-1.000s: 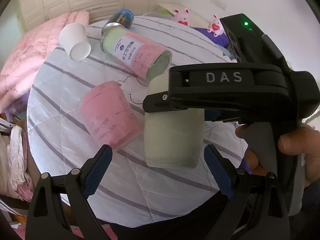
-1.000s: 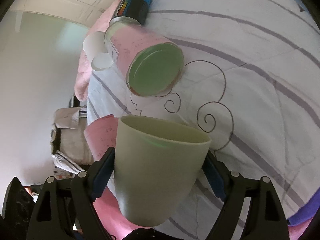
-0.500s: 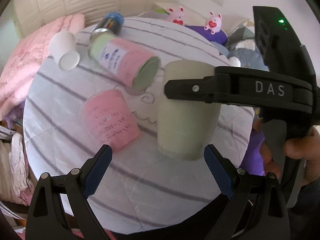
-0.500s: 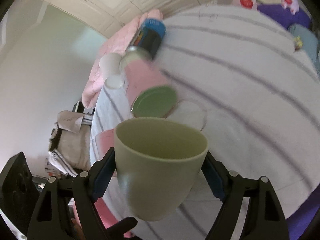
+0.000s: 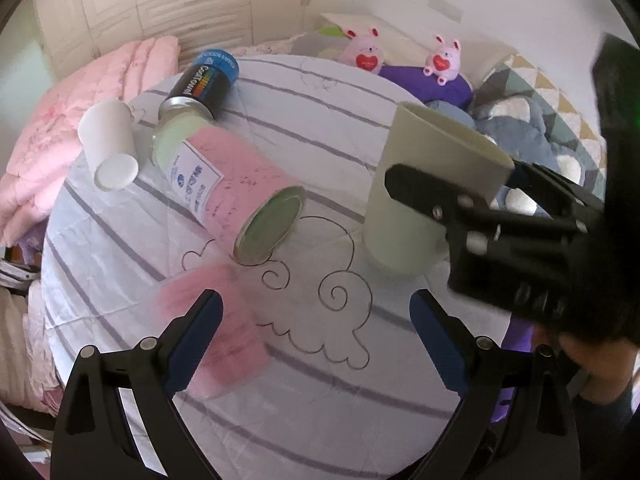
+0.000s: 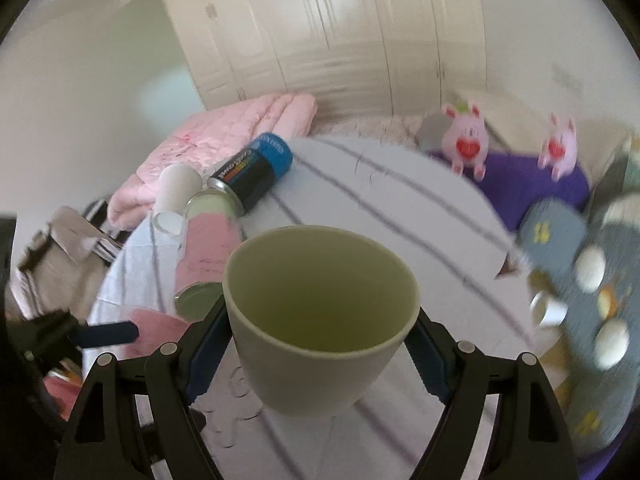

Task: Flip cup upright
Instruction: 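Lower the upright green cup onto the tablecloth with the right gripper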

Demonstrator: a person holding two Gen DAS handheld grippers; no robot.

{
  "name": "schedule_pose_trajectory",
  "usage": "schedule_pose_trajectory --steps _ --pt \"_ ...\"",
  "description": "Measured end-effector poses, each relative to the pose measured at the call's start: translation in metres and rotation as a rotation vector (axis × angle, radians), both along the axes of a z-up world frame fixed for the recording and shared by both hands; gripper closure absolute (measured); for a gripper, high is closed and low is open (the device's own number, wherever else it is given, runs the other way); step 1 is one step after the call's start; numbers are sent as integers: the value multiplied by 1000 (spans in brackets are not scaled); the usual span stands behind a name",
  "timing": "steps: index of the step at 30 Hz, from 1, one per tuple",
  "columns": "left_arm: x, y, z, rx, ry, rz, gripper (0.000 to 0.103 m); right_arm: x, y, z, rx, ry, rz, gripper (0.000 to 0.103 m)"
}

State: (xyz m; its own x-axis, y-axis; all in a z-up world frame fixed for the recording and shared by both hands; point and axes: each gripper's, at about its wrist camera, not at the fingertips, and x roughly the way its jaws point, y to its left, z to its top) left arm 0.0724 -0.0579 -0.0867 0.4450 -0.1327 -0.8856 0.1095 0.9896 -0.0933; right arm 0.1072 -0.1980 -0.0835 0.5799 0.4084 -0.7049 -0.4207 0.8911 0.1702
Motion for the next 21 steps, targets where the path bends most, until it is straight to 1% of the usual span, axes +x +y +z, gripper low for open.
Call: schedule_pose_trajectory --steps 2,8,15,19,21 --pt "3 -4 -4 11 4 8 7 -2 -1 -1 -16 -40 12 22" --pt "5 -14 -14 58 25 2 7 -11 0 -5 -30 -105 38 22" --pt "-1 -15 -17 87 24 13 7 -19 2 -5 -48 -139 54 22" --pt "-9 -13 -18 123 15 12 7 -24 7 -5 -80 -171 77 22" --pt "-12 -10 -19 124 20 14 7 -28 11 -5 -103 -186 96 22"
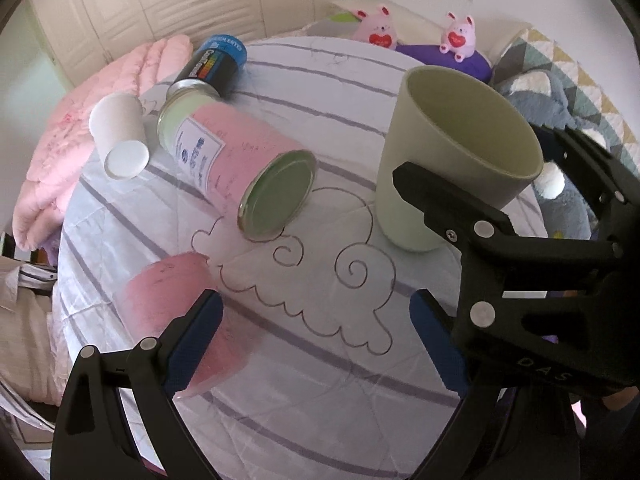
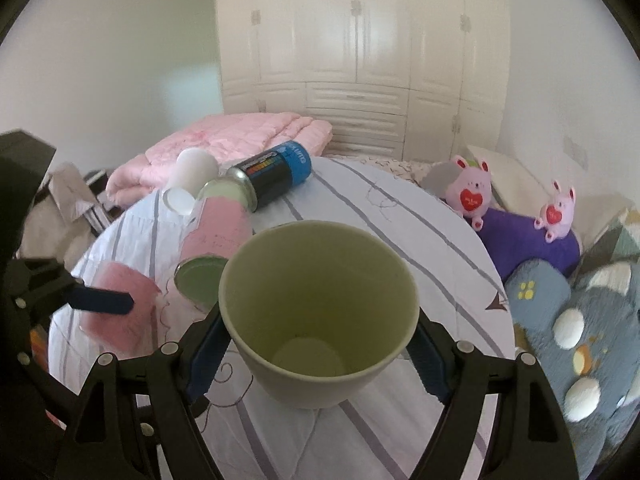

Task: Flip cup upright
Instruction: 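Lower the upright green cup onto the tablecloth with the right gripper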

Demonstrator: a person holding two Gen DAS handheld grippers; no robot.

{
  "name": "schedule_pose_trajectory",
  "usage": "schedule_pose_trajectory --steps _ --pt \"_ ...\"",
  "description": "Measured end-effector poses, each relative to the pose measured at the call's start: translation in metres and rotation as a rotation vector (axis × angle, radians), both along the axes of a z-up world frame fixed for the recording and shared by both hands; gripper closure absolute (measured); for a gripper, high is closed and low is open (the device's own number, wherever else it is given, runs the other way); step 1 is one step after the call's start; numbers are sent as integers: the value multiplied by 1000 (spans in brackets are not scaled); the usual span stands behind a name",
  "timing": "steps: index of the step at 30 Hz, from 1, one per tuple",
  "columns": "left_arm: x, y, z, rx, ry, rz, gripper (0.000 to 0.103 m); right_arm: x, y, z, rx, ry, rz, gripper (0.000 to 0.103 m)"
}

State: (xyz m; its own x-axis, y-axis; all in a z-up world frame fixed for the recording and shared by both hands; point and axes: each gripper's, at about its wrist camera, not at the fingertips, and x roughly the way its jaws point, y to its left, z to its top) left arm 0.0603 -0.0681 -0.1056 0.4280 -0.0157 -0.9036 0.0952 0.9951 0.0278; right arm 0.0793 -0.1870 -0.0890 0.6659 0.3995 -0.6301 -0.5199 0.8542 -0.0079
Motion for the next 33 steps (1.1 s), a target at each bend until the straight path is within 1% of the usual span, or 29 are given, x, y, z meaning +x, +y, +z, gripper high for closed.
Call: schedule_pose_trajectory --steps 5,9,20,33 --pt "-4 8 0 -12 4 21 7 -8 8 6 -16 -26 17 20" --pt "-7 13 1 -18 0 31 7 -12 11 10 -17 -23 28 20" --pt "-16 26 11 -40 -33 48 7 -19 12 20 -18 -36 -9 20" --pt "-27 38 31 -72 -80 58 7 -30 15 39 -12 -90 -30 19"
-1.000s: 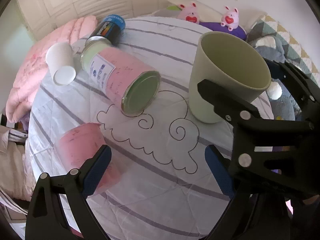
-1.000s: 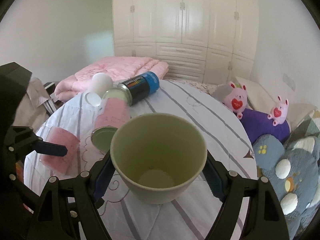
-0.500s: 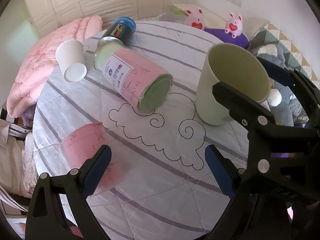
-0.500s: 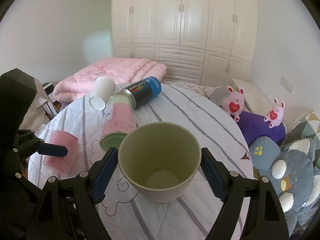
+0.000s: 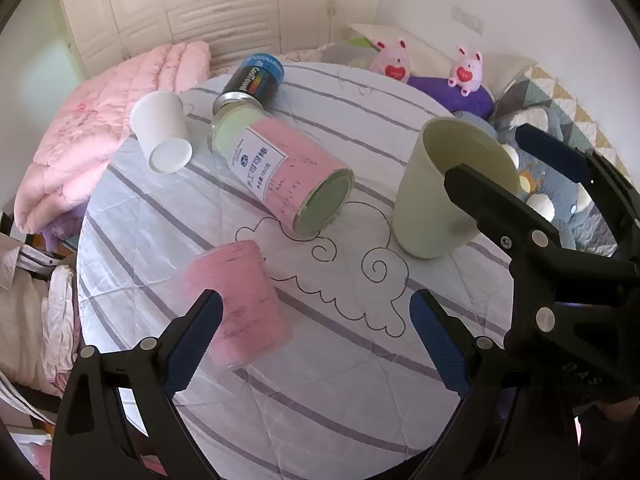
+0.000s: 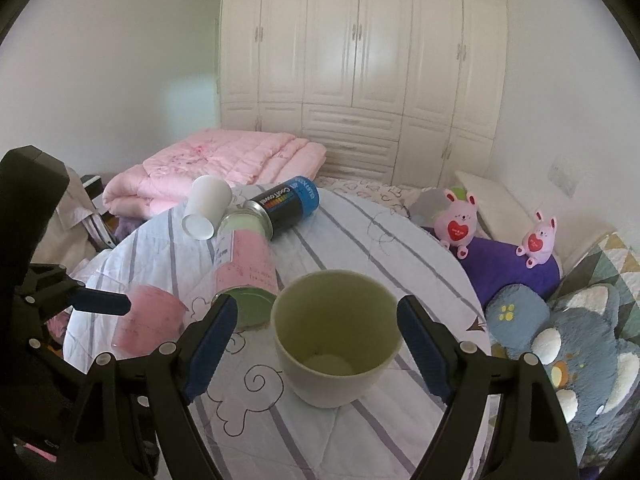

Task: Flip cup upright
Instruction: 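Lower the upright green cup onto the tablecloth with the right gripper, then open the right gripper and withdraw it from the green cup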

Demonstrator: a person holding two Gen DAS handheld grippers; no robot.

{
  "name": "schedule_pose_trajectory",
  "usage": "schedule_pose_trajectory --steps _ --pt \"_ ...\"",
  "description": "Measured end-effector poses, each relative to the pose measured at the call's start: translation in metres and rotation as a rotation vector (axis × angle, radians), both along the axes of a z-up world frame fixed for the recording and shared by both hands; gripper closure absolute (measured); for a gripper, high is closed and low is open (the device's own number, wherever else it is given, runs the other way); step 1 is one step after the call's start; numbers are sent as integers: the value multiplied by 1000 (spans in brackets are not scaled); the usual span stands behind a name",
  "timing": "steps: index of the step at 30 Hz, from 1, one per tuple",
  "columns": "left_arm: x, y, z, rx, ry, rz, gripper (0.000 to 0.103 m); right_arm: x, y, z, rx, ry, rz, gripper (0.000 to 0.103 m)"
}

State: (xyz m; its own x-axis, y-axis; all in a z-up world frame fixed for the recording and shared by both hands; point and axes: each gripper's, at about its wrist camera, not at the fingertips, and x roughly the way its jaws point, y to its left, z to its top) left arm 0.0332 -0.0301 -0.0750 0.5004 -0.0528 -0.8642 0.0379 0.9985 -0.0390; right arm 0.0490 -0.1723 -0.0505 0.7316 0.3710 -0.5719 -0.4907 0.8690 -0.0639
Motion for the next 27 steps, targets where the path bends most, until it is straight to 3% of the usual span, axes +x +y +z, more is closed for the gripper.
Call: schedule_pose_trajectory --steps 7,13,21,27 --pt "-9 5 13 -11 -28 3 7 -6 0 14 -5 -1 -17 19" --pt "-18 11 28 -20 -67 8 7 -11 -3 33 -15 50 -31 19" --pt "-35 27 58 -53 -212 57 7 -12 -12 48 16 121 -67 20" --pt "-38 41 63 -65 -221 73 7 -16 -13 52 12 129 -84 20"
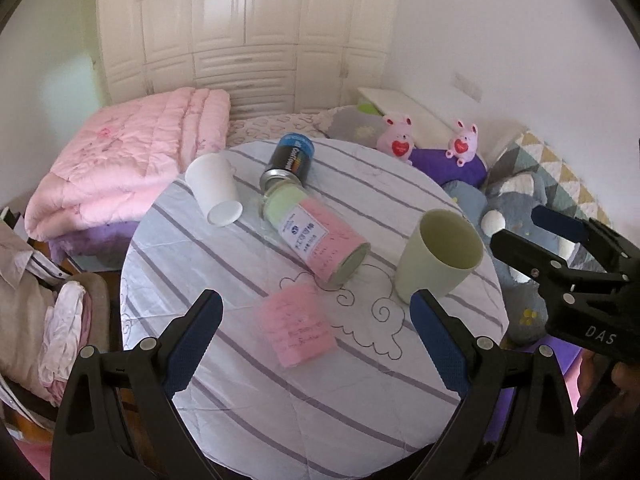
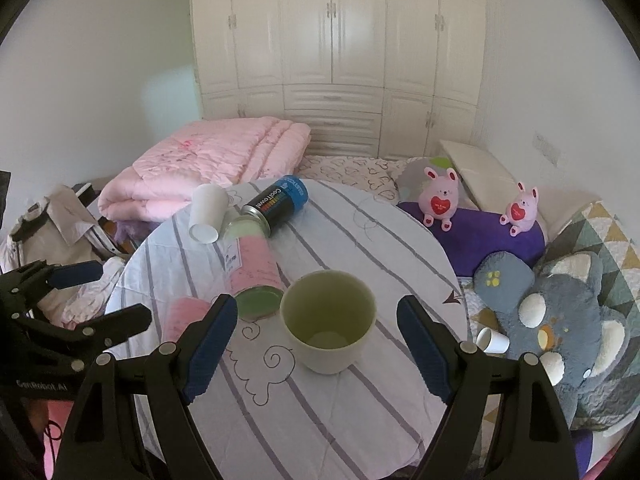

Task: Flip cup upright
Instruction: 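Open the right gripper and withdraw it from the green cup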

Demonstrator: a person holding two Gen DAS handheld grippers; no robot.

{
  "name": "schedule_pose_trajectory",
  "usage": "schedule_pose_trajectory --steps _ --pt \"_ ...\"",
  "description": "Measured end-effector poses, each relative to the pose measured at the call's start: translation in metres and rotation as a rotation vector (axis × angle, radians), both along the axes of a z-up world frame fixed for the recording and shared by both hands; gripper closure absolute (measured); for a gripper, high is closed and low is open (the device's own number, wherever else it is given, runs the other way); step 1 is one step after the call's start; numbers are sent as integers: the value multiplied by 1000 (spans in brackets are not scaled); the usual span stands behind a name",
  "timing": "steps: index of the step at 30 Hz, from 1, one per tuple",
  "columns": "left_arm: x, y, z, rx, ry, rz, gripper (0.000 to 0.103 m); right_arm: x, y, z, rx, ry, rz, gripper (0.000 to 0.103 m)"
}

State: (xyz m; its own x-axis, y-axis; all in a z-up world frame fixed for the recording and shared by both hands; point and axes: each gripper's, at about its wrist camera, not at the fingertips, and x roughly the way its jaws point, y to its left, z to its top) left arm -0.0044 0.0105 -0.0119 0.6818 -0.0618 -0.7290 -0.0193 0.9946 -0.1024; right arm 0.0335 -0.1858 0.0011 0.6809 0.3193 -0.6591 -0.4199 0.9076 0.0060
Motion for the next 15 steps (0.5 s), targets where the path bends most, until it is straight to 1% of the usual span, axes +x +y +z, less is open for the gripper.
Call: schedule_pose_trajectory --steps 8,11,14,15 --pt "1 -8 1 -11 -16 -13 7 0 0 0 10 -9 -14 19" --pt "0 -13 5 -2 -56 -8 7 1 -1 1 12 -20 -23 20" --pt "-3 -21 11 50 -130 19 7 -1 -1 1 12 -50 -34 19" --pt "-5 -23 13 64 -153 23 4 -1 -1 1 7 -56 -37 19"
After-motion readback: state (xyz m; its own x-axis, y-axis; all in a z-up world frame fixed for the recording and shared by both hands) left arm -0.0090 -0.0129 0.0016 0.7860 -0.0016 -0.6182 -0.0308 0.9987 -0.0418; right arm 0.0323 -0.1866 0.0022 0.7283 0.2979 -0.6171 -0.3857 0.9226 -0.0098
